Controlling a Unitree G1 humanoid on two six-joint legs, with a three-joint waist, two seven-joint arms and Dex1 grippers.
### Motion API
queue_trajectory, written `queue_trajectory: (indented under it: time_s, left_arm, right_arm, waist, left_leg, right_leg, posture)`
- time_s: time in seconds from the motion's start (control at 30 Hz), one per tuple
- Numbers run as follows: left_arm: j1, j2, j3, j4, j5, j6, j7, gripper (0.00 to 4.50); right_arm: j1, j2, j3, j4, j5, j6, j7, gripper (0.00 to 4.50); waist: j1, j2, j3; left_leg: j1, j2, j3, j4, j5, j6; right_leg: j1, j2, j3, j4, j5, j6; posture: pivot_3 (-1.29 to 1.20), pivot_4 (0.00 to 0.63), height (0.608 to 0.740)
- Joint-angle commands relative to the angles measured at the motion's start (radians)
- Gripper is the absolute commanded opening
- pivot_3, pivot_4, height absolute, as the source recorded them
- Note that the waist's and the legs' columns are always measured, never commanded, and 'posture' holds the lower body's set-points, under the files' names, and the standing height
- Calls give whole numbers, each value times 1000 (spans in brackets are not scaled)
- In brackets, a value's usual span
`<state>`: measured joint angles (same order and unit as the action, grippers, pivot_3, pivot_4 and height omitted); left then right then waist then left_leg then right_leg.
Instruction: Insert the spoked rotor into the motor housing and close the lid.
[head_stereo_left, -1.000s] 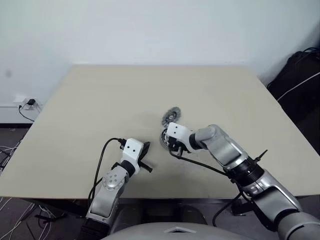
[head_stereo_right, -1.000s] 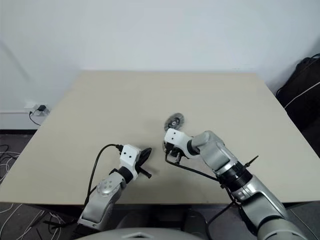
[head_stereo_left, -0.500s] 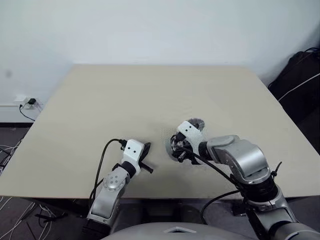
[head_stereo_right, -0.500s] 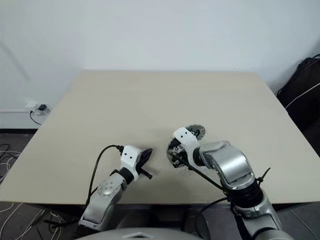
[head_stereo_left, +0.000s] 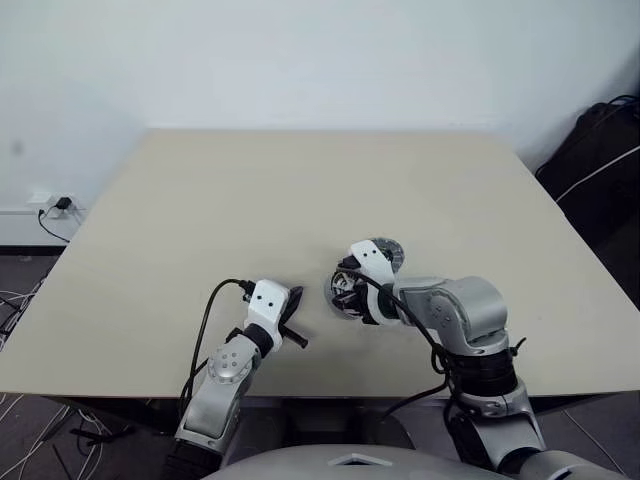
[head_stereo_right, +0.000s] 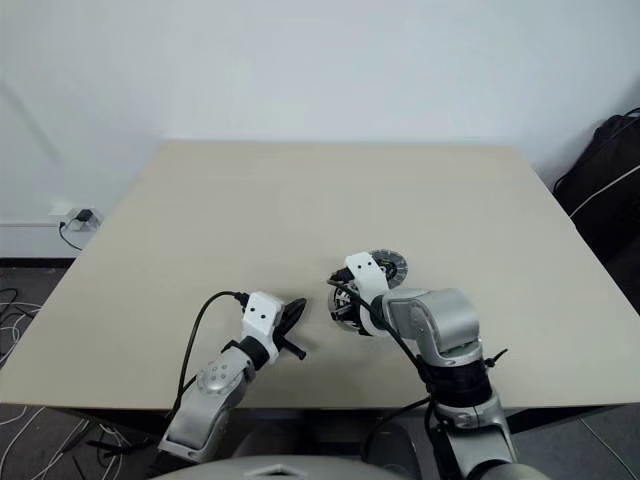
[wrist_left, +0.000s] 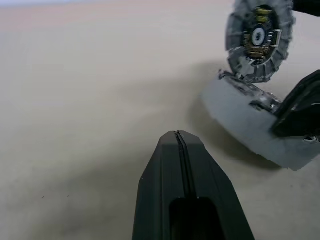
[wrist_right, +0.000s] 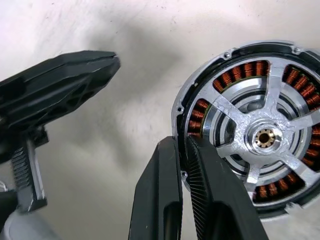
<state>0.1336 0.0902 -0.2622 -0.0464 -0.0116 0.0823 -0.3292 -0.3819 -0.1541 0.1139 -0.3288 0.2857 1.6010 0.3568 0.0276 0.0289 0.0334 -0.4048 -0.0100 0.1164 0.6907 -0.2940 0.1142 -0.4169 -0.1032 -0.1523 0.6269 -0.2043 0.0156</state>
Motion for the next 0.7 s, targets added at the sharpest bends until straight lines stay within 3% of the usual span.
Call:
queue_trajectory:
  time_s: [0.03,0.13,0.3,0.47,0.6,0.7]
  left_arm:
    - [-4,-2,1,-28,-10,-4,-2,0]
    - [-1,0,4,-31,-10,-2,-1,0]
    - [-2,3,7,-33,-10,-1,-3,0]
    - [-6,3,8,-29,-10,-3,-5,0]
    - [-14,1,5,-21,-11,-5,-6,0]
    - [-18,-1,3,-14,-10,-7,-8,0]
  right_arm:
    - [-18,23,-3,41,-12,13,-55,23]
    - [-32,44,-7,64,-13,6,-71,23]
    - [-55,30,31,43,15,-14,-60,1585]
    - [-85,-57,78,-23,64,-26,-2,1585]
    - [-117,-291,255,-116,74,-227,153,1585]
    - [-152,-542,475,-131,-61,-519,313,1585]
  waist:
    - [0,0,0]
    - [-1,0,0]
    - [-9,1,0]
    - [-15,1,0]
    - [-14,1,0]
    - [-14,0,1]
  left_leg:
    - [0,0,0,0,0,0]
    - [0,0,0,0,0,0]
    - [0,0,0,0,0,-1]
    - [0,0,0,0,1,-1]
    - [0,0,0,0,1,-1]
    - [0,0,0,0,-1,1]
  right_leg:
    - [0,0,0,0,0,0]
    - [0,0,0,0,0,0]
    - [0,0,0,0,-2,3]
    - [0,1,0,0,-3,4]
    - [0,1,0,0,-3,5]
    - [0,0,0,-2,-3,5]
  posture:
    - [0,0,740]
    - [0,0,740]
    - [0,0,740]
    - [0,0,740]
    - [0,0,740]
    - [0,0,740]
